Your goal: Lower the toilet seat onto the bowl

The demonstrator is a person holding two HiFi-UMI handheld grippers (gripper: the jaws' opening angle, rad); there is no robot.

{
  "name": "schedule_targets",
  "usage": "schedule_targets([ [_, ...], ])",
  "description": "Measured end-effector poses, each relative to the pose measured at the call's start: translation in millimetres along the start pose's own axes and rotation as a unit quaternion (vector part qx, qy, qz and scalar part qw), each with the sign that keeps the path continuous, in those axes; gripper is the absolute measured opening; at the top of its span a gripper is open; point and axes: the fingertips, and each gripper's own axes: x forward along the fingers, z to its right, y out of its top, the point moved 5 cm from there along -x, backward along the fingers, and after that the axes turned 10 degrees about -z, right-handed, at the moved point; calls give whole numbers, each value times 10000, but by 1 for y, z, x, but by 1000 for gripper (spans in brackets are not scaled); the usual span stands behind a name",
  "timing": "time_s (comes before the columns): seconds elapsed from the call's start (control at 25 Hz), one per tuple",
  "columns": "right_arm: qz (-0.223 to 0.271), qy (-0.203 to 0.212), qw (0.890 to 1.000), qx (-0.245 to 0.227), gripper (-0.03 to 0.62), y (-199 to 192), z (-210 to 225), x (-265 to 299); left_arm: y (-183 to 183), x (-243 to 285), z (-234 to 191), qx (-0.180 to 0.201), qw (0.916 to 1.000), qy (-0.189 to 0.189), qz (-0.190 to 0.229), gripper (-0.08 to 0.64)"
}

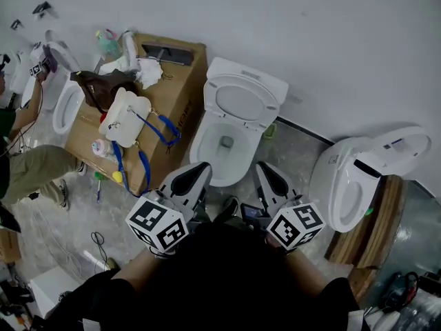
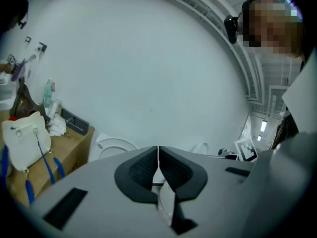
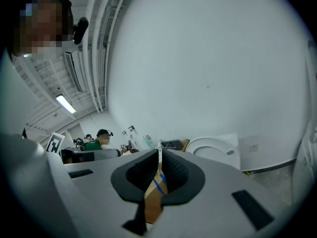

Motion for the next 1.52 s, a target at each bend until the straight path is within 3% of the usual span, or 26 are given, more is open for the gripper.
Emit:
schedule_targets([
  [0.36, 549, -792, 9950, 253, 44, 41, 7, 32, 60, 36, -43, 635, 9957, -627, -253, 21],
  [0.6, 843, -1371, 9852, 594, 44, 56, 19, 57, 91, 55, -87, 699, 9913, -1040, -403, 21],
  [0.76, 1114, -1870, 9735, 700, 44, 76, 31, 63, 107, 61, -121, 837, 9891, -1119, -465, 21],
  [0.88, 1229, -2195, 9659, 606, 44, 95, 40, 59, 121, 70, -144, 1193, 9864, -1040, -445, 21],
  [1.0, 975, -2530, 9624, 154, 44, 110, 53, 54, 131, 91, -159, 1993, 9756, -763, -520, 21],
  [1.12, 539, -2836, 9553, -635, 44, 120, 68, 55, 134, 120, -174, 2686, 9596, -466, -688, 21],
  [1.32, -130, -3258, 9242, -1991, 44, 133, 101, 65, 136, 157, -186, 3490, 9332, -24, -857, 21],
  [1.4, -314, -3268, 9151, -2340, 44, 135, 117, 72, 134, 171, -186, 3790, 9208, 178, -906, 23],
  [1.52, -635, -2976, 9188, -2513, 46, 134, 141, 94, 129, 190, -190, 3905, 9144, 310, -1023, 28],
])
